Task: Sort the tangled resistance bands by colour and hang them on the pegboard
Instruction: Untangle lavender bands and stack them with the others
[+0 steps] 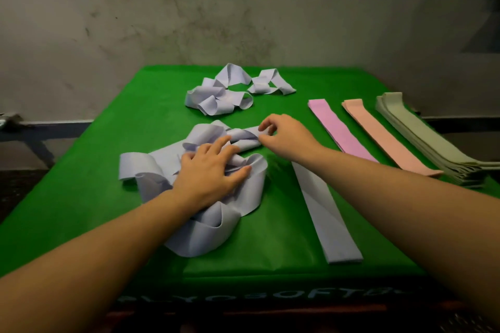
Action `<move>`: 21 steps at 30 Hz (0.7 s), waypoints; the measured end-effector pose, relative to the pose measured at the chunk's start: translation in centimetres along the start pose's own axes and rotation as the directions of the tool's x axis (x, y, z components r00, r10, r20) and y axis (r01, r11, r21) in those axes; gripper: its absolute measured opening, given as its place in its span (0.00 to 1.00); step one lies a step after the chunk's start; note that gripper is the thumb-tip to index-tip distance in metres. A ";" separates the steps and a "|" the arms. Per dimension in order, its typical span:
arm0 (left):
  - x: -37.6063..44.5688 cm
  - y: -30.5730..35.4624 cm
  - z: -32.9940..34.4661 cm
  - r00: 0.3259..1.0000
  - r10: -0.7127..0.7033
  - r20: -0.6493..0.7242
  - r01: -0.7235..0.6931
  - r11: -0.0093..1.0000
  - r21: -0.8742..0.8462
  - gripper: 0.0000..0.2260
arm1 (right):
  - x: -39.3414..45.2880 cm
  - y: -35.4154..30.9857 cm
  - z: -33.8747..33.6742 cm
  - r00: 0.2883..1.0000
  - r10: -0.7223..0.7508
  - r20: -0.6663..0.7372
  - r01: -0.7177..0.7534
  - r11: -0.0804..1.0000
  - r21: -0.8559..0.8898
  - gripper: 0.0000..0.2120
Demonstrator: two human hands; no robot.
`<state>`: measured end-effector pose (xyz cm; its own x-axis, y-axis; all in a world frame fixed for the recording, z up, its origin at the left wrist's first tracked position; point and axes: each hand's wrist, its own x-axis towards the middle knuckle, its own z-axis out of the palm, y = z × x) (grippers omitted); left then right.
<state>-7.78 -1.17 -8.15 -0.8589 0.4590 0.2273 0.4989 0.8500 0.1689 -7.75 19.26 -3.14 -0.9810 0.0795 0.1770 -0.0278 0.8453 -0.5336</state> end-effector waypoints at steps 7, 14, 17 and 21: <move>-0.2 -0.1 1.0 0.996 -0.022 -0.092 0.025 0.999 0.030 0.30 | 2.0 0.8 2.3 1.000 0.002 -0.011 -0.006 0.916 -0.401 0.16; -0.5 0.2 0.8 0.986 -0.027 -0.163 0.018 0.998 -0.061 0.31 | -0.2 0.6 0.9 0.995 0.019 -0.096 -0.010 0.996 0.089 0.03; -0.5 0.2 0.8 0.982 -0.025 -0.189 0.008 0.996 -0.090 0.33 | -2.1 -0.2 -0.6 0.995 -0.002 -0.099 0.025 0.971 0.238 0.04; -0.5 0.1 0.9 0.976 -0.014 -0.219 -0.012 0.993 -0.117 0.35 | -4.4 -1.4 -2.3 0.998 0.026 -0.065 0.008 0.878 0.478 0.08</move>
<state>-7.43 -1.12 -9.07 -0.8196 0.3795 0.4292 0.5193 0.8085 0.2769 -2.96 18.96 -1.24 -0.9668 0.1358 0.2163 -0.1241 0.4905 -0.8625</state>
